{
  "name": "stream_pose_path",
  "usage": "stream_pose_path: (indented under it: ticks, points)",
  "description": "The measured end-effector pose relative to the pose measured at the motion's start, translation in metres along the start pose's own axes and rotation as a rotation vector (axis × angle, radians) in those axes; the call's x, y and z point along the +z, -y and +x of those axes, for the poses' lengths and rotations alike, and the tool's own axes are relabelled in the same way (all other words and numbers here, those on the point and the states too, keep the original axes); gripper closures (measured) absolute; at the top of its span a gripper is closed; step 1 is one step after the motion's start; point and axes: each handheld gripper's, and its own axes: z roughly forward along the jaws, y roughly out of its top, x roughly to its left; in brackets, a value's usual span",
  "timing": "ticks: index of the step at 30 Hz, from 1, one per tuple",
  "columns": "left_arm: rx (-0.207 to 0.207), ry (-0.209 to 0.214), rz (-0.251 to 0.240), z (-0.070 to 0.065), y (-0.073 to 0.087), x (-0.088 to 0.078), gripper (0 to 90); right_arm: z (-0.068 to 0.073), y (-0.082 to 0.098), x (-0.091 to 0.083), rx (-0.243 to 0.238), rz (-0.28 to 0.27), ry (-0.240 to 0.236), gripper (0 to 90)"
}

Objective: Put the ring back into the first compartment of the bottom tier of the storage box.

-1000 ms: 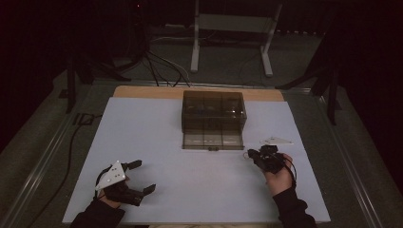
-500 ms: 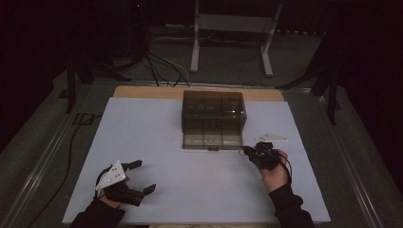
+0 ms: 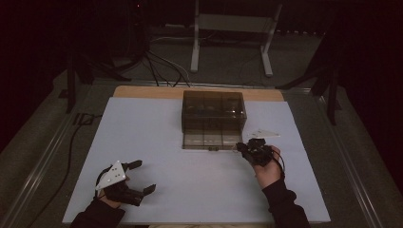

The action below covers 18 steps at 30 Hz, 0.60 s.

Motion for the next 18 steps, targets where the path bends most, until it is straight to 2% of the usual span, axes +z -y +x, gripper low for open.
stream_pose_path:
  ticks: [18]
  points:
    - [-0.005, 0.002, -0.006, 0.001, 0.000, 0.000, 0.6, 0.019, -0.027, 0.010, -0.037, -0.021, -0.044, 87.2]
